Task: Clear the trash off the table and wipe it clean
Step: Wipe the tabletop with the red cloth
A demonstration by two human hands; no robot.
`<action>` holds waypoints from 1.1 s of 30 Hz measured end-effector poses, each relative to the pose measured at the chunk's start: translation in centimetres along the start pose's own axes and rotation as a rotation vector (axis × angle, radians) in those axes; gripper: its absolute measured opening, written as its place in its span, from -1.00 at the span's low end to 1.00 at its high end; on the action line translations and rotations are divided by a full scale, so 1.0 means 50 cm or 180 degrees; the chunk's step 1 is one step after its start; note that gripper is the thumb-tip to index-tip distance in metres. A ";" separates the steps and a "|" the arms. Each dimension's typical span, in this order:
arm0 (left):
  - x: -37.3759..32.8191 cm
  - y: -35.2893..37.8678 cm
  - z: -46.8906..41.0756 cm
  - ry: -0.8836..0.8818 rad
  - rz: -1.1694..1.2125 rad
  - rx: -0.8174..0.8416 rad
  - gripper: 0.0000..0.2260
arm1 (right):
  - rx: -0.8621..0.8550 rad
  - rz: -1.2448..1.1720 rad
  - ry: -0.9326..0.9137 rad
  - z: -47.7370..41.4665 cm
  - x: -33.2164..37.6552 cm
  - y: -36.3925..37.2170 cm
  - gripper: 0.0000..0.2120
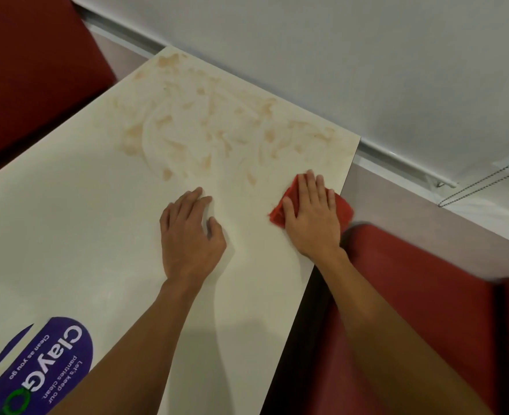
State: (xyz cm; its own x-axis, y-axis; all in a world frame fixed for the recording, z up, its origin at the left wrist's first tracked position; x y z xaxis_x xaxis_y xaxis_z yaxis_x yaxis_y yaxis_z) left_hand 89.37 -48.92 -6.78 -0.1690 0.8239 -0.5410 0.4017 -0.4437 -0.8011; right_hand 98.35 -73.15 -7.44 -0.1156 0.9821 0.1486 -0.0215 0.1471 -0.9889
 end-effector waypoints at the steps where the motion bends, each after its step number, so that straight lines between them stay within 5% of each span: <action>1: 0.000 0.000 0.000 -0.0004 0.0013 -0.0007 -0.56 | -0.0017 0.0033 0.0257 -0.027 0.006 0.003 -0.29; 4: 0.000 0.003 0.000 -0.0003 -0.0002 0.0033 -0.58 | -0.0028 -0.0033 0.0202 -0.055 0.077 0.008 -0.28; 8: 0.000 0.000 0.003 -0.0034 0.0013 0.0061 -0.58 | 0.0173 -0.0205 -0.1192 0.058 0.102 0.003 -0.32; 15: 0.000 -0.001 0.001 -0.0046 -0.0019 0.0070 -0.57 | -0.0025 -0.0064 0.0264 -0.048 0.059 0.010 -0.28; 20: 0.001 -0.006 0.004 -0.0064 -0.0016 0.0050 -0.58 | 0.0130 -0.0084 -0.1072 0.081 0.087 0.007 -0.34; 26: 0.014 -0.018 0.002 -0.0348 0.0329 -0.0144 -0.60 | -0.0039 -0.0056 0.0137 -0.011 0.082 0.014 -0.29; 29: 0.031 -0.040 -0.001 -0.0600 0.0746 -0.0214 -0.62 | 0.0035 -0.0172 -0.0508 0.007 0.179 0.022 -0.33; 33: 0.095 -0.088 -0.020 -0.0354 0.0361 -0.0374 -0.66 | 0.0235 -0.0141 -0.1306 0.147 0.155 0.012 -0.33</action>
State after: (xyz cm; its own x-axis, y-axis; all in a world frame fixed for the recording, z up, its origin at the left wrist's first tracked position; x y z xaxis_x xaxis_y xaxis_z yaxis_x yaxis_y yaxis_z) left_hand 87.67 -42.70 -5.57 -0.2126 0.7240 -0.6562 0.5250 -0.4818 -0.7016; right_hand 90.15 -66.30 -6.83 -0.4987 0.8446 0.1951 -0.1046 0.1648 -0.9808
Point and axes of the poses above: each hand's wrist, its own z-axis away from the middle knuckle, its own y-axis out of the palm, x = y × z, the point moved 6 cm from there along -z, towards the middle knuckle, and after that the axes turned 2 degrees about -x, right-handed, at the moved point
